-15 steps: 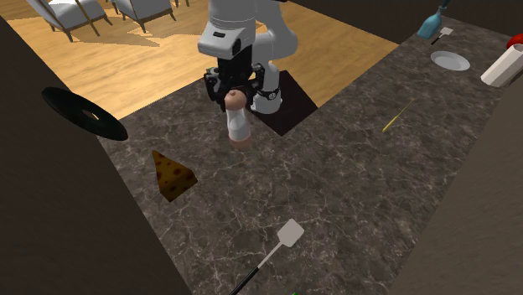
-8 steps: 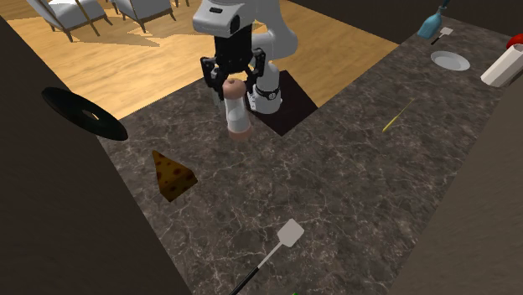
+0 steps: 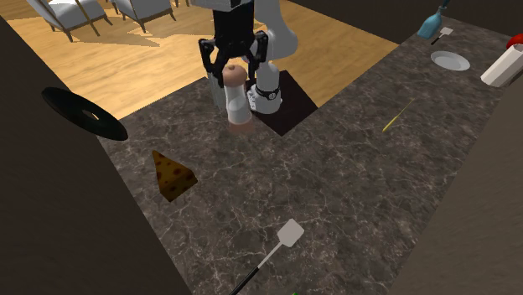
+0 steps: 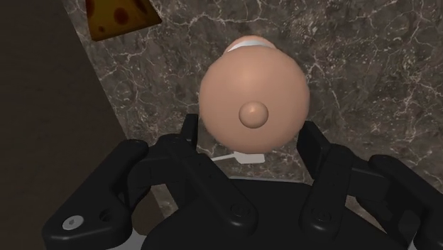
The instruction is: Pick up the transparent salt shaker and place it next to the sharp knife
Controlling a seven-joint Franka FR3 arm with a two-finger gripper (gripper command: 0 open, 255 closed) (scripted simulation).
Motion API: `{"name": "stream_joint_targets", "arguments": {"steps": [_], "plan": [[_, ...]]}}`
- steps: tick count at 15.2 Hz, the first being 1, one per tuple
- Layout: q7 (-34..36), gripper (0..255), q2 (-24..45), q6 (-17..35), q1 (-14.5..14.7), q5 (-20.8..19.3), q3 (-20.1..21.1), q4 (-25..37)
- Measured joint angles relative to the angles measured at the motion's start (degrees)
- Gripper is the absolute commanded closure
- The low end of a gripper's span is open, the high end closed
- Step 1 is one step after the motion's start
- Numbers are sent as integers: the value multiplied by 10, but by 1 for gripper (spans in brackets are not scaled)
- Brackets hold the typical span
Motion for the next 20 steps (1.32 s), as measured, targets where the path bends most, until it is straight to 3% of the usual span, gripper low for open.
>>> {"name": "stream_joint_targets", "arguments": {"steps": [8, 20], "plan": [[111, 255, -38, -13, 28, 14, 86, -40], [278, 255, -16, -25, 80, 59, 209, -25]]}}
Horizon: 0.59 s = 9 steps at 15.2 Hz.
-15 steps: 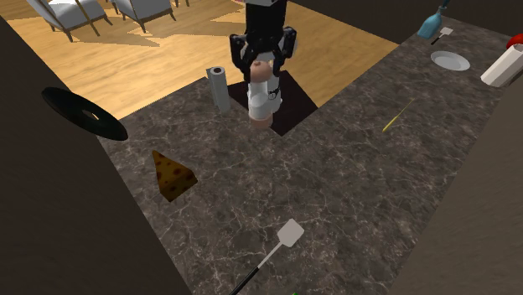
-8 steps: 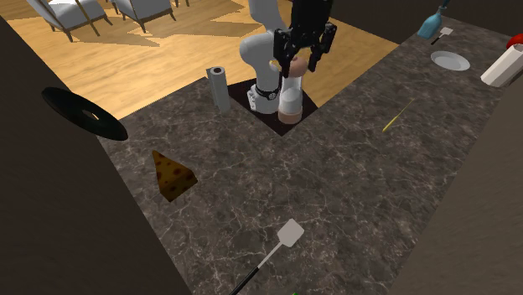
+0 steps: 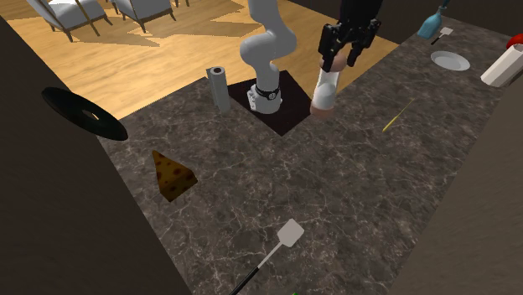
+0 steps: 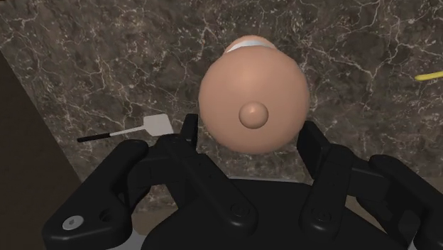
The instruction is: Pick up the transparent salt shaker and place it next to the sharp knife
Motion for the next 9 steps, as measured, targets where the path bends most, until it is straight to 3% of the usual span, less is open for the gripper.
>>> {"name": "stream_joint_targets", "arguments": {"steps": [9], "plan": [[119, 255, 67, -9, 38, 21, 84, 68]]}}
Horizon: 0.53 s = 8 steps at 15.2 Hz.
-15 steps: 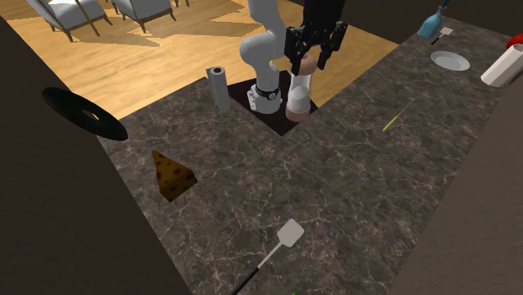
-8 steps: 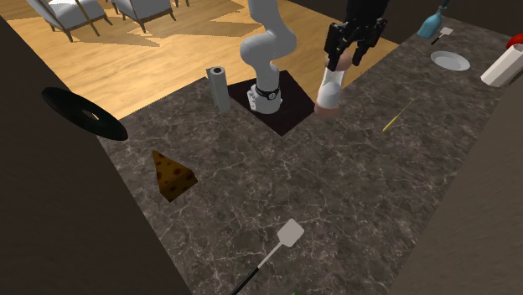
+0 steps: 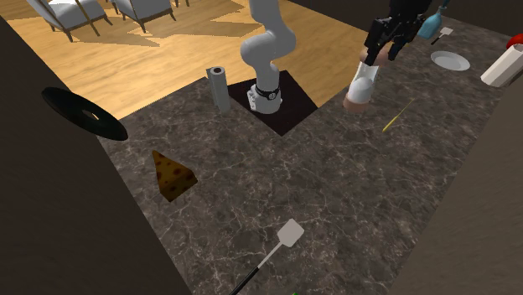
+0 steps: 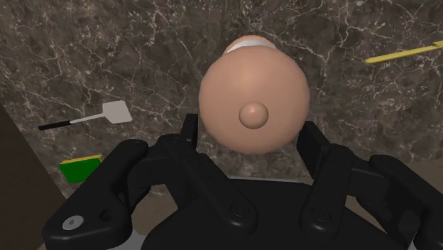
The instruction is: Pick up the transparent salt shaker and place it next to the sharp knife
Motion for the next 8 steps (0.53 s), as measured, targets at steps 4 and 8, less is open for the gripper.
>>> {"name": "stream_joint_targets", "arguments": {"steps": [4, 8], "plan": [[56, 255, 52, -8, 18, 0, 38, 55], [115, 255, 109, -20, 40, -8, 74, 119]]}}
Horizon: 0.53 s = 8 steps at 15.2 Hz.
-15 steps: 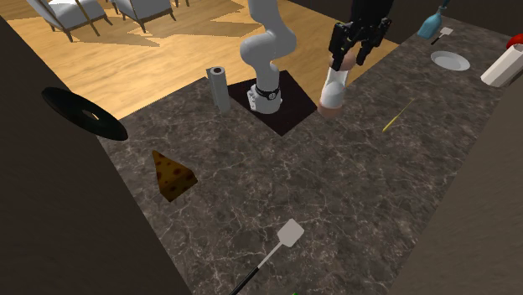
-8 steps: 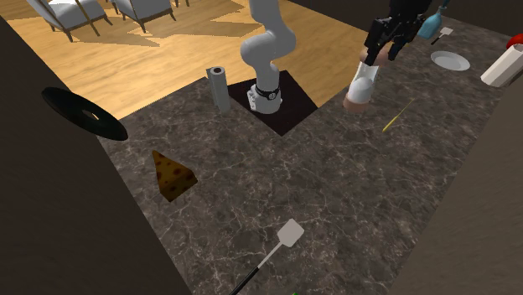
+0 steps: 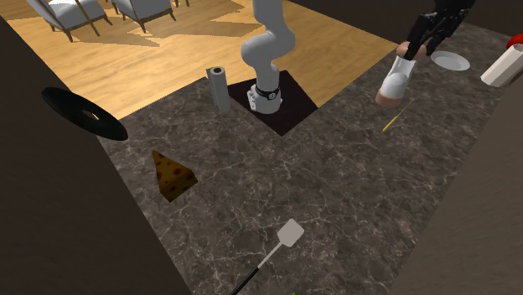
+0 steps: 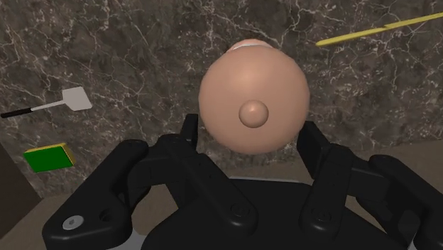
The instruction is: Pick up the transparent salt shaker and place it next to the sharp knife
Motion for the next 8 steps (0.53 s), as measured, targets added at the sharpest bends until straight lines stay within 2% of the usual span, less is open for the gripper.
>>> {"name": "stream_joint_targets", "arguments": {"steps": [5, 8], "plan": [[68, 255, 82, -19, 33, -23, 38, 91], [109, 255, 150, -47, 63, -48, 58, 179]]}}
